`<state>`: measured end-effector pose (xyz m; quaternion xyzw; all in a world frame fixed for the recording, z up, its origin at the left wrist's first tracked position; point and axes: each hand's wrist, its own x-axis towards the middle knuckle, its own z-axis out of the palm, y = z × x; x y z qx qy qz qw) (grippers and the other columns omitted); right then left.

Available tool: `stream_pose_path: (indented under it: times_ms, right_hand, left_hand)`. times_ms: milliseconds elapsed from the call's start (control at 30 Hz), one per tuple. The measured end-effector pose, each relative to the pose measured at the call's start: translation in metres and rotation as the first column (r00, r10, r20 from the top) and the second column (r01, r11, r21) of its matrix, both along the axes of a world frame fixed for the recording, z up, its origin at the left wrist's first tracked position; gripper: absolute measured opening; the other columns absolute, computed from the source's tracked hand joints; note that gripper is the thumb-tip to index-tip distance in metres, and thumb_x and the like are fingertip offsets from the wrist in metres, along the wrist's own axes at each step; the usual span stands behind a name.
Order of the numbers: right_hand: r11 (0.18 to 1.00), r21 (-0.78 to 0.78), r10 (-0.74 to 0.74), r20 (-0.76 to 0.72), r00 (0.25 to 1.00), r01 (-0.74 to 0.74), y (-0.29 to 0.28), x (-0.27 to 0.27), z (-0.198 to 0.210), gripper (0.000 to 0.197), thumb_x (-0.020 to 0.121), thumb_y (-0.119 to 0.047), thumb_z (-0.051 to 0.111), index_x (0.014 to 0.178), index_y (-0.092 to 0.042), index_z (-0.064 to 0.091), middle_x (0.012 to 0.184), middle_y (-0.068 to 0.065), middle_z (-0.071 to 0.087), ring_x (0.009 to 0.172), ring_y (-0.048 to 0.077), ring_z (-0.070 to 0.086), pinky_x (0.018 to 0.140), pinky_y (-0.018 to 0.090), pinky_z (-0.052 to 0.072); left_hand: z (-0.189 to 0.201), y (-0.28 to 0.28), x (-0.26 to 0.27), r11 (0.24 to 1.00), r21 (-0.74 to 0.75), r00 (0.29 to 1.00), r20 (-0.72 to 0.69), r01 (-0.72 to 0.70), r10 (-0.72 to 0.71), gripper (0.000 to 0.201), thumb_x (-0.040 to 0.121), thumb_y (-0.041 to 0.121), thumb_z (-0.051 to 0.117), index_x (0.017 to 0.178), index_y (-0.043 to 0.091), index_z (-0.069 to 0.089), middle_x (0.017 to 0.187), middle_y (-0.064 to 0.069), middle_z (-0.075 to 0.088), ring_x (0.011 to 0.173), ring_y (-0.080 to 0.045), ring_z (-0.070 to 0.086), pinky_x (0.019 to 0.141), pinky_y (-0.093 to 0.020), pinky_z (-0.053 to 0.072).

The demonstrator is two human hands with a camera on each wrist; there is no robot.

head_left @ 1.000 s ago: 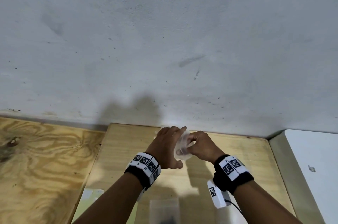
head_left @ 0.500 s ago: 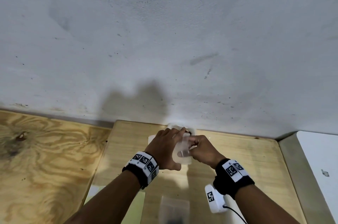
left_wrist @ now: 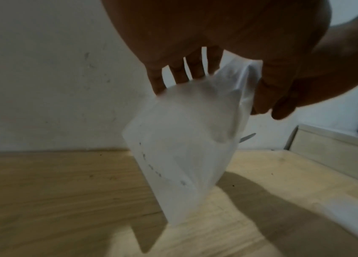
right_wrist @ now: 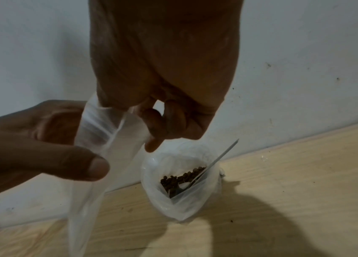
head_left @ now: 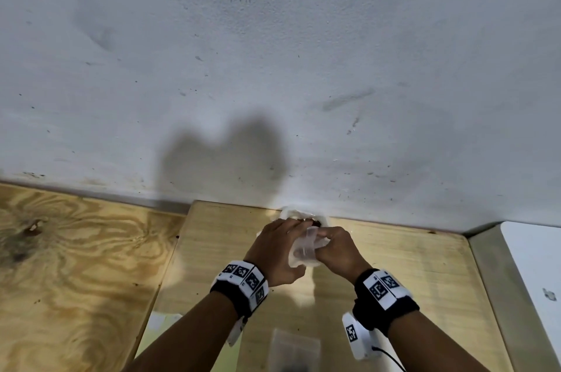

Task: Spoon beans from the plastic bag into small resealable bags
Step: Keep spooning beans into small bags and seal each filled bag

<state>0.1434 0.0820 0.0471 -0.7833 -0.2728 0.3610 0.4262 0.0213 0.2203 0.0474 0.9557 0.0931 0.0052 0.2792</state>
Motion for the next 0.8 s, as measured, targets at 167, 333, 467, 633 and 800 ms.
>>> stream_pose_path:
  times_ms: [167,333,467,633,800]
  right_hand:
    - [0.998,-0.008,-0.070,-0.044,0.997,0.070,-0.012,0.011,-0.018,0.026,0.074,-0.010,0.084,0.082,-0.035,0.078,0.081,-0.015,0.075,0.080,-0.001,0.067,0.076,0.021,0.048]
    - [0.853,-0.085,-0.462,0.336,0.821,0.515,-0.031,0.029,-0.029,0.034,0.077,-0.030,0.083,0.107,-0.024,0.068,0.108,0.000,0.062,0.099,0.020,0.062,0.077,0.027,0.041]
    - [0.812,-0.527,-0.203,0.151,0.968,0.252,-0.031,0.048,-0.041,0.073,0.072,-0.062,0.077,0.128,-0.020,0.057,0.123,0.004,0.061,0.110,0.026,0.062,0.079,0.029,0.042]
    - [0.869,-0.462,-0.150,0.097,0.984,0.178,-0.024,0.052,-0.049,0.037,0.078,-0.049,0.077,0.066,-0.015,0.069,0.069,-0.002,0.069,0.073,0.021,0.066,0.058,0.025,0.042]
    - [0.882,-0.177,-0.423,0.114,0.899,0.438,-0.019,0.048,-0.049,0.023,0.075,-0.025,0.084,0.062,-0.017,0.067,0.061,-0.007,0.067,0.062,0.014,0.060,0.059,0.026,0.042]
  left_hand:
    - [-0.021,0.019,-0.004,0.984,-0.134,0.979,-0.179,-0.119,0.094,0.096,0.064,0.048,0.077,0.147,0.037,0.031,0.142,0.008,0.044,0.127,-0.015,0.044,0.103,-0.033,0.041]
    - [-0.034,0.043,0.000,0.824,-0.329,0.878,-0.304,-0.462,0.371,0.091,0.058,0.035,0.089,0.138,0.024,0.047,0.131,0.005,0.057,0.116,-0.017,0.056,0.095,-0.030,0.047]
    - [-0.044,0.055,0.011,0.769,-0.377,0.834,-0.428,-0.516,0.349,0.093,0.052,0.038,0.090,0.135,0.025,0.050,0.131,0.007,0.052,0.113,-0.016,0.054,0.093,-0.031,0.049]
    - [-0.045,0.059,0.025,0.774,-0.424,0.843,-0.477,-0.470,0.250,0.097,0.044,0.041,0.088,0.133,0.031,0.052,0.130,0.004,0.055,0.118,-0.020,0.054,0.098,-0.040,0.049]
    - [-0.042,0.059,0.029,0.778,-0.467,0.876,-0.432,-0.420,0.214,0.084,0.047,0.035,0.090,0.125,0.027,0.059,0.115,0.007,0.064,0.104,-0.014,0.061,0.091,-0.038,0.053]
